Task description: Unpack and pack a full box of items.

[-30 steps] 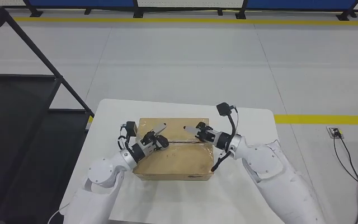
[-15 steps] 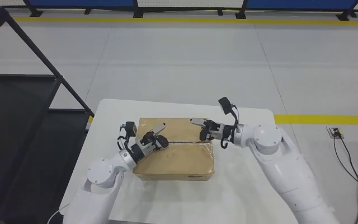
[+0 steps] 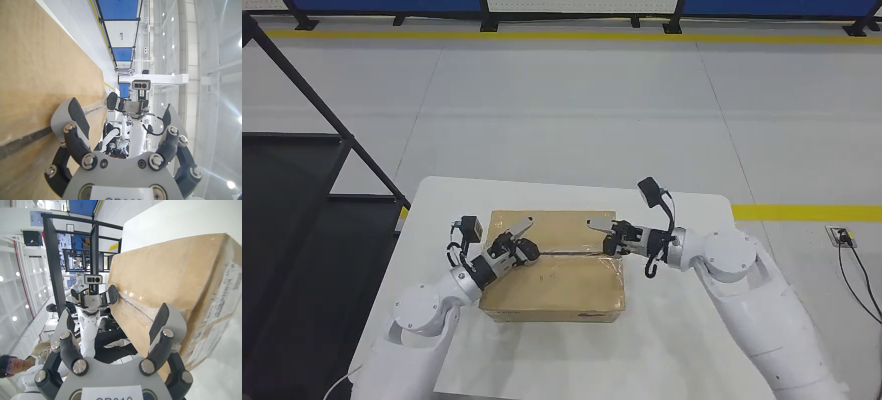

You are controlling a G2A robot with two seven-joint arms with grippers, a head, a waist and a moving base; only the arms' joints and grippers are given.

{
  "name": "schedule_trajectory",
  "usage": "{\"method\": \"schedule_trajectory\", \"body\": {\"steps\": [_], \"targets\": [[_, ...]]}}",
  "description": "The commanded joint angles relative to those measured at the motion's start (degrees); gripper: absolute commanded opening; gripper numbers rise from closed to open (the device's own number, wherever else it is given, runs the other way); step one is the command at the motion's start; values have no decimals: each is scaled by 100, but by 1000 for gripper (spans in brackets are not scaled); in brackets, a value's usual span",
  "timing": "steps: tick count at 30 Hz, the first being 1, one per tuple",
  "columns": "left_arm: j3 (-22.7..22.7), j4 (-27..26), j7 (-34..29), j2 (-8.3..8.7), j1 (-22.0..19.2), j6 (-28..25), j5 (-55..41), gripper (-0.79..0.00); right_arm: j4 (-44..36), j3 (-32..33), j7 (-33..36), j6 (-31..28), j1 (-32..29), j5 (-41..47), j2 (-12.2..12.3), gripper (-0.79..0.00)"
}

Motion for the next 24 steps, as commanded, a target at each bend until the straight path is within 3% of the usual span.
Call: {"method": "schedule_trajectory", "body": {"steps": [1, 7, 16, 24], "targets": [[-110, -92, 18, 15, 75, -71, -92, 0, -64, -71, -15, -22, -23, 3, -12, 0], [-595, -342, 57, 76, 352, -254, -444, 0, 225, -502, -197, 207, 286, -110, -128, 0], [-1466, -451, 210, 176, 904, -499, -925, 0, 863, -1137, -316, 43, 822, 134, -390, 0], [-1816, -431, 188, 223, 1166, -620, -1164, 0, 1161, -1657, -387, -47, 1143, 194, -626, 0]]}}
